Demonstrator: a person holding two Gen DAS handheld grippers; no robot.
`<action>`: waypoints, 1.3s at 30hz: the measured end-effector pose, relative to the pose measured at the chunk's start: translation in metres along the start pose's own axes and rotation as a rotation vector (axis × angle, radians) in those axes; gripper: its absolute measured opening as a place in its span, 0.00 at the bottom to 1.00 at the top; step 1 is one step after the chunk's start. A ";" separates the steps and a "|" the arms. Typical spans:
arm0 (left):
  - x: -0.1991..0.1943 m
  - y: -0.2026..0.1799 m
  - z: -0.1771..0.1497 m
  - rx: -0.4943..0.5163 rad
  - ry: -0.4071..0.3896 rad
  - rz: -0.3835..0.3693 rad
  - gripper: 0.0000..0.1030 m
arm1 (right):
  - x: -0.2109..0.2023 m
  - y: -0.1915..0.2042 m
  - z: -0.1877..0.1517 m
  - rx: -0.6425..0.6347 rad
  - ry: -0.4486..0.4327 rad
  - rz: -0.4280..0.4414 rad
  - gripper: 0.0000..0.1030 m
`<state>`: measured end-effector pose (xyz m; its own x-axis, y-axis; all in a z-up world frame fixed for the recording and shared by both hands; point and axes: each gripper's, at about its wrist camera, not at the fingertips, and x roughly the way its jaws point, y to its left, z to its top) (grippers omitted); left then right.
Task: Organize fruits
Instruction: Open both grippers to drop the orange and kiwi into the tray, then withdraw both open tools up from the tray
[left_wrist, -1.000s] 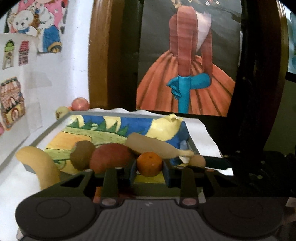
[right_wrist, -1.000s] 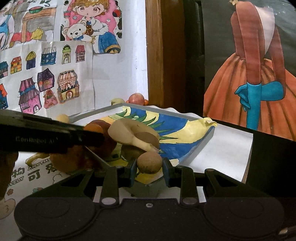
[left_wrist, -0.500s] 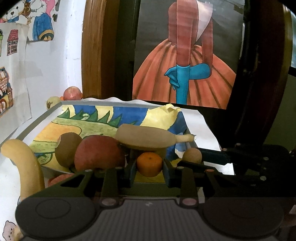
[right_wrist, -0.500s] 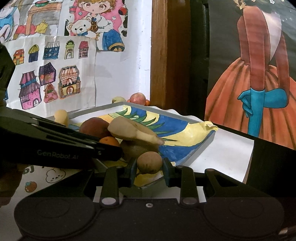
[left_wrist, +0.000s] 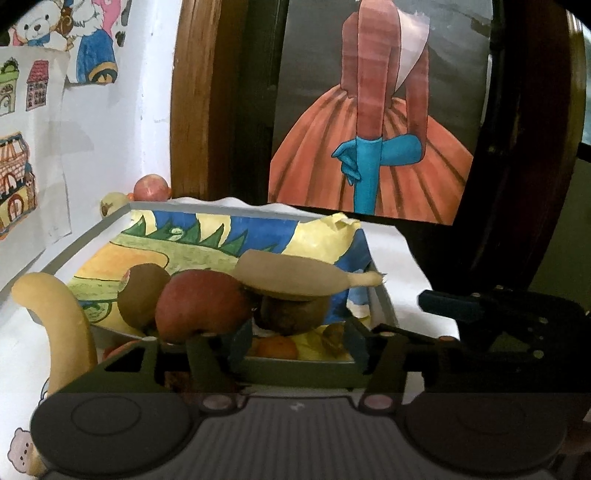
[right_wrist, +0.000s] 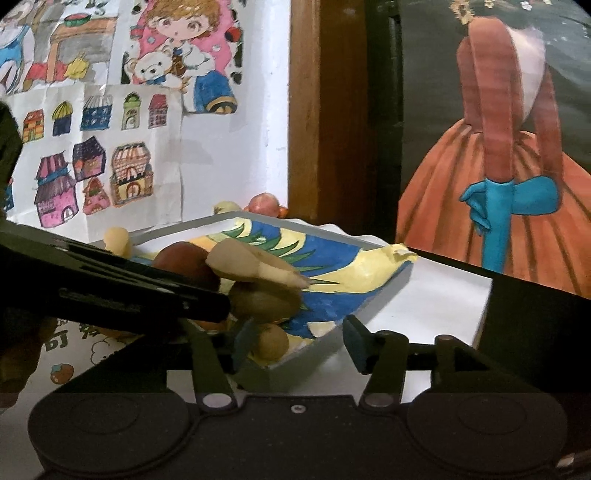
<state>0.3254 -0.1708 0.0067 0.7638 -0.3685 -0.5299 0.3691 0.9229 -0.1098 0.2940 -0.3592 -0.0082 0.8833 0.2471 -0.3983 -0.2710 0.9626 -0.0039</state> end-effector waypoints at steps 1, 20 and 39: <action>-0.004 -0.001 0.000 -0.003 -0.011 0.003 0.66 | -0.004 -0.002 0.000 0.004 -0.005 -0.012 0.63; -0.104 -0.005 0.001 -0.016 -0.207 0.060 1.00 | -0.085 0.009 0.016 0.048 -0.138 -0.063 0.99; -0.212 0.033 -0.033 -0.039 -0.309 0.168 1.00 | -0.168 0.074 0.028 -0.005 -0.247 -0.018 0.99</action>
<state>0.1577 -0.0589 0.0873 0.9384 -0.2219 -0.2648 0.2087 0.9749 -0.0774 0.1365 -0.3264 0.0843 0.9546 0.2501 -0.1617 -0.2556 0.9667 -0.0136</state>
